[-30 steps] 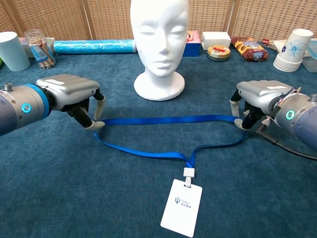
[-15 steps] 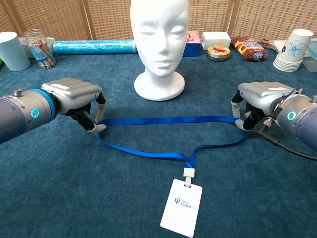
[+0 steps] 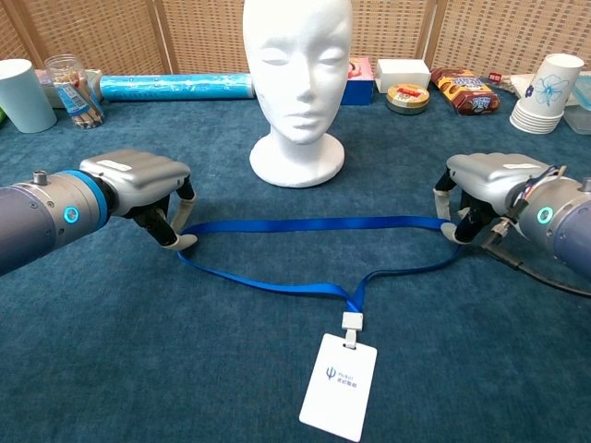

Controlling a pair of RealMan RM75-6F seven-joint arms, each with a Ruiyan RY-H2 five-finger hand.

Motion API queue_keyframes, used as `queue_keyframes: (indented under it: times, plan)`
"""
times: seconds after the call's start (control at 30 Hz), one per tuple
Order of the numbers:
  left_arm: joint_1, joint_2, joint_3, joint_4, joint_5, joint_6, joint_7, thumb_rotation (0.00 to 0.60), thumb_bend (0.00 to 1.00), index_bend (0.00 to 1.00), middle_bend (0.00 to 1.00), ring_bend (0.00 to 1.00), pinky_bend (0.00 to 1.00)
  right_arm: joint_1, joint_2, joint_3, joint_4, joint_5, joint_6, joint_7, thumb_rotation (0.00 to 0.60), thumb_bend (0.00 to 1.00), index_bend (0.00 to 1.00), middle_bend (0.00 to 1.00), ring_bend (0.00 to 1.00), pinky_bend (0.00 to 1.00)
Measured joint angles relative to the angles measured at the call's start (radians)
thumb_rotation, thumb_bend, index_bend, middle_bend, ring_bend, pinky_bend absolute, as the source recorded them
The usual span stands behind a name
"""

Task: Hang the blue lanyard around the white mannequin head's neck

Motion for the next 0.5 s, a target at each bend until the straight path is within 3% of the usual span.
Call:
queue_keyframes:
  times: [0.2, 0.5]
  plan:
    - [-0.003, 0.005, 0.004, 0.002, -0.012, 0.002, 0.008, 0.458, 0.33, 0.62, 1.00, 1.00, 1.00, 0.001, -0.003, 0.001, 0.008, 0.003, -0.004, 0.003, 0.600, 0.53, 0.62, 1.00, 1.00, 1.00]
    - [-0.010, 0.010, 0.000, -0.005, -0.036, -0.004, 0.009, 0.458, 0.40, 0.62, 1.00, 1.00, 1.00, 0.002, -0.005, 0.004, 0.012, 0.005, -0.007, 0.007, 0.600, 0.53, 0.62, 1.00, 1.00, 1.00]
